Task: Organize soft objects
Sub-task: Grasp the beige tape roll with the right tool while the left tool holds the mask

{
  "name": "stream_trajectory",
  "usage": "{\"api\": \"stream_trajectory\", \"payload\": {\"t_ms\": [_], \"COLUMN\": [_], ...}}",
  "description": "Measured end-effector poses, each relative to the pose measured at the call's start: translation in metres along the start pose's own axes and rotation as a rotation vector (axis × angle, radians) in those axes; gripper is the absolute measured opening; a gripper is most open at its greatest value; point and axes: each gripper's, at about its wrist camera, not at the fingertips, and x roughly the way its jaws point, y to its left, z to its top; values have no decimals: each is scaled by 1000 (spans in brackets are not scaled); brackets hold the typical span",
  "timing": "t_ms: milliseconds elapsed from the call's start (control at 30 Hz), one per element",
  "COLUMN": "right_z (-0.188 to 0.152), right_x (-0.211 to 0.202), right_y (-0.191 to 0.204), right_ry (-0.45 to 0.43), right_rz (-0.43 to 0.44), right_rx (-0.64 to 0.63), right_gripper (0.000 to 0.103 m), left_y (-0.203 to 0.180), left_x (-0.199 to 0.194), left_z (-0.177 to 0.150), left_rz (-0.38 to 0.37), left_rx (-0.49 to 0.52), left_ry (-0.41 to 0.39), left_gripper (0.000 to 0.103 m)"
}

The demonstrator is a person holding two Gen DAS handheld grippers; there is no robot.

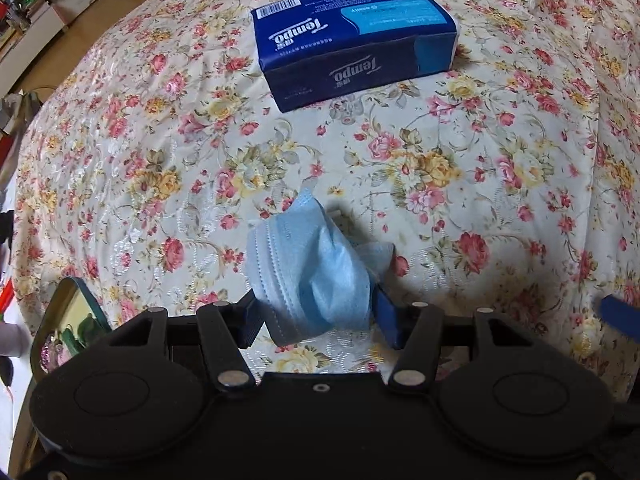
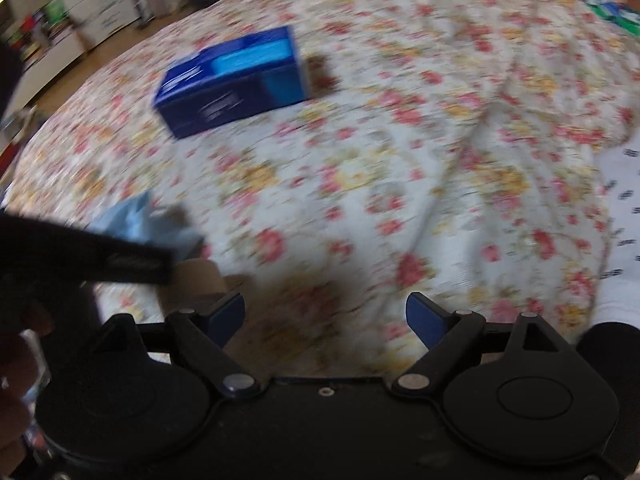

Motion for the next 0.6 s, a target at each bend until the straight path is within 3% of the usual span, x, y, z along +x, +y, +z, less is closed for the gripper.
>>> {"api": "stream_trajectory", "payload": {"t_ms": [300, 600], "right_z": [-3, 1], "right_x": [3, 14], "right_y": [9, 55], "right_ry": [20, 45], "right_rz": [42, 93], "right_rx": [-15, -100], "right_gripper": [88, 88], "left_y": [13, 27], "left_x": [-5, -6], "left_z": [9, 24], "left_rz": [-11, -18], "left_rx": [-3, -16], "left_ry": [-13, -25], "left_gripper": [54, 54]}}
